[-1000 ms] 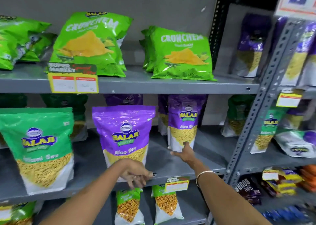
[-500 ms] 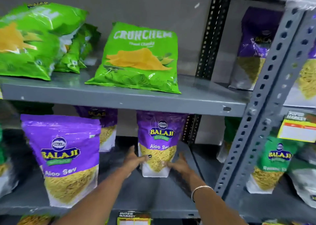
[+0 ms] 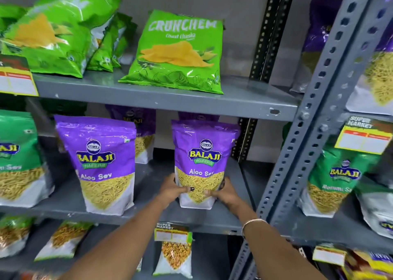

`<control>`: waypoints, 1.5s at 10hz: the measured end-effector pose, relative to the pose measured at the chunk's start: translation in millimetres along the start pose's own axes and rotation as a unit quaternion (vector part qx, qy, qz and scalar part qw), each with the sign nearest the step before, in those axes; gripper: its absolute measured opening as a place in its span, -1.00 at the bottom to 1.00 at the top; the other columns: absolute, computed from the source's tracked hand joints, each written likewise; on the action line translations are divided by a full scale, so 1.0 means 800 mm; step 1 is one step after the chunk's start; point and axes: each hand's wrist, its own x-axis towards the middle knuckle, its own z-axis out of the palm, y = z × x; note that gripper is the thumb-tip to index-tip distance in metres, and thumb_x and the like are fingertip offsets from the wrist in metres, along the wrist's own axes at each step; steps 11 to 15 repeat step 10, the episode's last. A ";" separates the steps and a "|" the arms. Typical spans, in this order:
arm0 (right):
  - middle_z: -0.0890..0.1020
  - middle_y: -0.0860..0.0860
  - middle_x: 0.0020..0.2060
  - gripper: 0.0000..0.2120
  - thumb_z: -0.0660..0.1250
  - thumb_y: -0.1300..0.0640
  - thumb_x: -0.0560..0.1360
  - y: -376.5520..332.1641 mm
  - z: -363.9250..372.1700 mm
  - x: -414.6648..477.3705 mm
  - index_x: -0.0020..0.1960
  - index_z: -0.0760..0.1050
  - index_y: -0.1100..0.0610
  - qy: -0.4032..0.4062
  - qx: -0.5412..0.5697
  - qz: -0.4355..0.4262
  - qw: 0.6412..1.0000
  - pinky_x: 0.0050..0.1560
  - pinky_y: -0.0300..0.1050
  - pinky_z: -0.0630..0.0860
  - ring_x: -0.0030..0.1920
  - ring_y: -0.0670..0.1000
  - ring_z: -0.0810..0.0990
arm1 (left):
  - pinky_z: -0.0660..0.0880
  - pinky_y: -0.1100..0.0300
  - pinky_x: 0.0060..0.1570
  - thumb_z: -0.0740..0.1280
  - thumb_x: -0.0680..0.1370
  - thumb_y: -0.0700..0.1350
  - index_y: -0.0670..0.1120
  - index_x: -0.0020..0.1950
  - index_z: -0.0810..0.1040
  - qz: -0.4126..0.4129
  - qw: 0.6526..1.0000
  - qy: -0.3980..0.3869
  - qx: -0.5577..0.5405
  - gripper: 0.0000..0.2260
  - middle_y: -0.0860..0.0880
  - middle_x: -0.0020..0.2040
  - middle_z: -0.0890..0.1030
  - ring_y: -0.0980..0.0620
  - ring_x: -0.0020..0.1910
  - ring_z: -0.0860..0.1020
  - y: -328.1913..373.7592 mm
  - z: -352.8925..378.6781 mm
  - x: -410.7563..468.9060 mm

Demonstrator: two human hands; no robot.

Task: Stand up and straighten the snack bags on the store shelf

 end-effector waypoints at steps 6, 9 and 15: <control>0.58 0.00 -0.03 -0.33 0.50 0.41 0.29 -0.010 0.013 -0.078 0.31 0.27 0.29 0.022 -0.038 0.028 0.999 -0.27 -0.38 0.57 -0.09 -0.11 0.55 | 0.51 -0.03 0.22 0.56 0.29 -0.15 -0.23 0.21 0.47 -0.008 0.994 -0.012 0.106 -0.45 -0.19 0.21 0.60 -0.14 0.19 0.57 -0.006 -0.019 -0.050; 0.39 0.21 0.39 -0.11 0.54 0.23 0.31 -0.026 0.024 -0.090 0.46 0.09 0.28 0.052 -0.047 -0.002 0.997 0.38 0.15 0.38 0.38 0.17 0.41 | 0.31 -0.09 0.39 0.52 0.31 0.07 -0.15 0.42 0.27 0.010 0.970 -0.011 0.241 -0.22 -0.15 0.45 0.34 -0.16 0.43 0.32 0.002 -0.023 -0.056; 0.13 0.11 0.52 0.00 0.42 -0.20 0.32 -0.044 0.036 -0.102 0.53 -0.02 0.20 0.248 -0.187 -0.189 0.932 0.53 0.06 0.11 0.53 0.06 0.07 | 0.19 -0.10 0.39 0.29 0.39 0.30 -0.14 0.50 0.16 0.222 0.894 0.181 0.344 -0.17 -0.15 0.50 0.25 -0.13 0.50 0.18 0.000 -0.041 -0.066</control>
